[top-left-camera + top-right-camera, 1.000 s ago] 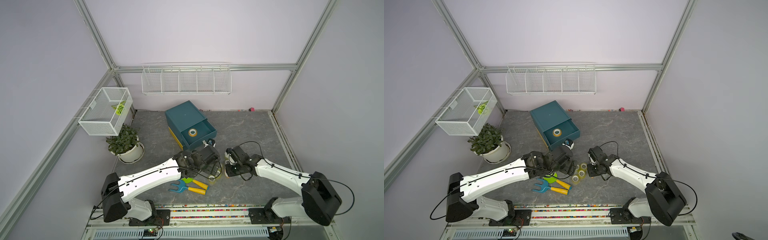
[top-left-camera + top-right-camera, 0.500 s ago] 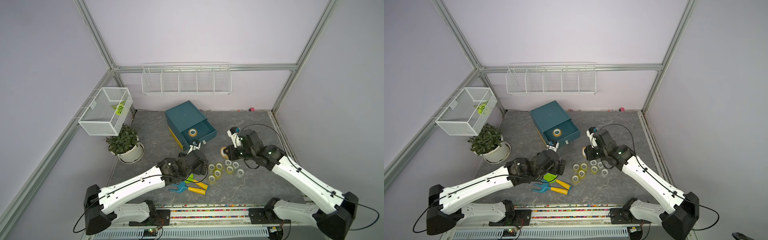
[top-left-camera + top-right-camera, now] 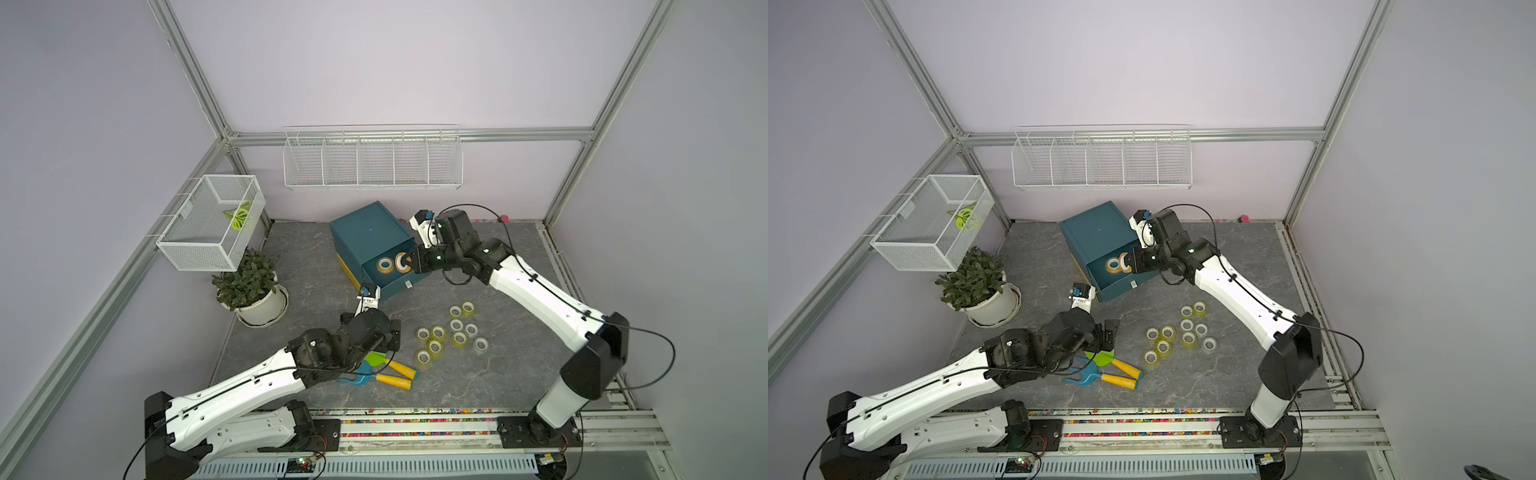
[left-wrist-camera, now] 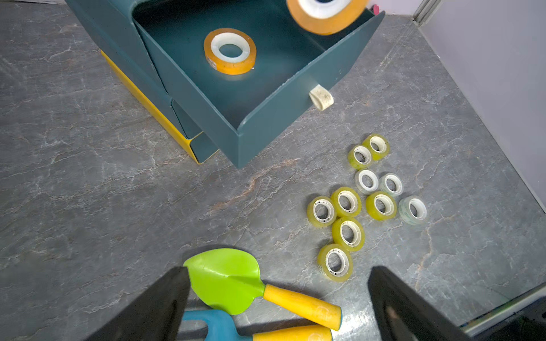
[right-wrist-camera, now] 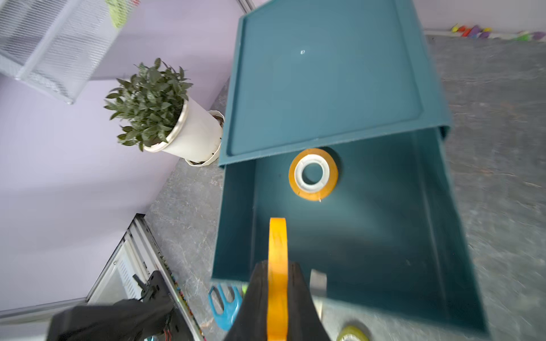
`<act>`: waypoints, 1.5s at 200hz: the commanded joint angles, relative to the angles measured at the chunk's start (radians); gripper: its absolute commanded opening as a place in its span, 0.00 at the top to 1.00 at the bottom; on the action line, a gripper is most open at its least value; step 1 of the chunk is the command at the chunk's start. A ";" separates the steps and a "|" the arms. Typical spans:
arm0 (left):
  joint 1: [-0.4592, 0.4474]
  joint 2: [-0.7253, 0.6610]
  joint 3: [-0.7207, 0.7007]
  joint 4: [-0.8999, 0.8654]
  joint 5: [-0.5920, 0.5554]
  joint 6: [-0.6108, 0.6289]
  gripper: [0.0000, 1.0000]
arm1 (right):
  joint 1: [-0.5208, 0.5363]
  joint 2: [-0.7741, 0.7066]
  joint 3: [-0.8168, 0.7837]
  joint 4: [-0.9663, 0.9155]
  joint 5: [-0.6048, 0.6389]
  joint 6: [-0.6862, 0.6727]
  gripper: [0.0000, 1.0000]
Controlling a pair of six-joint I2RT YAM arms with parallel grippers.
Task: Place the transparent tape into the drawer according to color
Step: Place the tape in the drawer, then close the drawer in the storage box.
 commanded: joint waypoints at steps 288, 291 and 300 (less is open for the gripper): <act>0.610 0.283 0.430 0.103 0.221 0.157 0.03 | 0.012 -0.368 -0.649 0.272 0.139 0.151 0.55; 0.613 0.289 0.429 0.108 0.220 0.157 0.03 | 0.013 -0.362 -0.645 0.271 0.137 0.151 0.55; 0.620 0.308 0.428 0.119 0.216 0.154 0.03 | 0.015 -0.339 -0.629 0.273 0.134 0.149 0.56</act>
